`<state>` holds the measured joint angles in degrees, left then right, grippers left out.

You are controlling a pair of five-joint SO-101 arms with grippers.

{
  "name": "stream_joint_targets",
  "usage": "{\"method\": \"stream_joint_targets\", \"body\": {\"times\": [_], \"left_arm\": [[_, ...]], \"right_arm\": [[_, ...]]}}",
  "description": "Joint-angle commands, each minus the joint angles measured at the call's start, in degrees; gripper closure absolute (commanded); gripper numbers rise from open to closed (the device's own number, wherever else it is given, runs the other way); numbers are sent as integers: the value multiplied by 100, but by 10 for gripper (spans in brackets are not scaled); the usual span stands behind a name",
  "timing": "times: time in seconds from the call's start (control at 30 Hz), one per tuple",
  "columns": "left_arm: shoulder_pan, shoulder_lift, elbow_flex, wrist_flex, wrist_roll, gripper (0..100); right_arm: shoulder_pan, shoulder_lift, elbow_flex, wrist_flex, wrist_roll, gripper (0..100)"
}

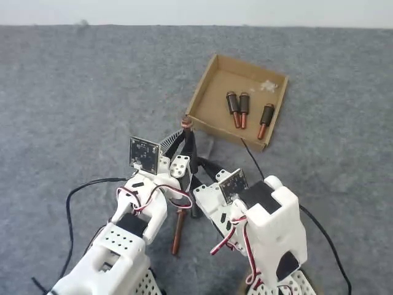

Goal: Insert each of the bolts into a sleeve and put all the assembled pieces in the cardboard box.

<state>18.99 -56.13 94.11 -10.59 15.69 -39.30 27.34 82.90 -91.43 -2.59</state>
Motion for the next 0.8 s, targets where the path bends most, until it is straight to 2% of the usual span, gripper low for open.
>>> {"method": "stream_joint_targets", "body": {"times": [0.0,0.27,0.4,0.77], "left_arm": [[26,-176,-92,26,18,991],[18,-167,-84,70,18,991],[-53,-167,-207,343,18,991],[-105,-167,-251,316,18,991]], "right_arm": [[4,-365,-9,-40,88,992],[13,-365,-26,-48,97,992],[13,-356,-97,-48,97,992],[84,-330,-246,4,97,992]]}}
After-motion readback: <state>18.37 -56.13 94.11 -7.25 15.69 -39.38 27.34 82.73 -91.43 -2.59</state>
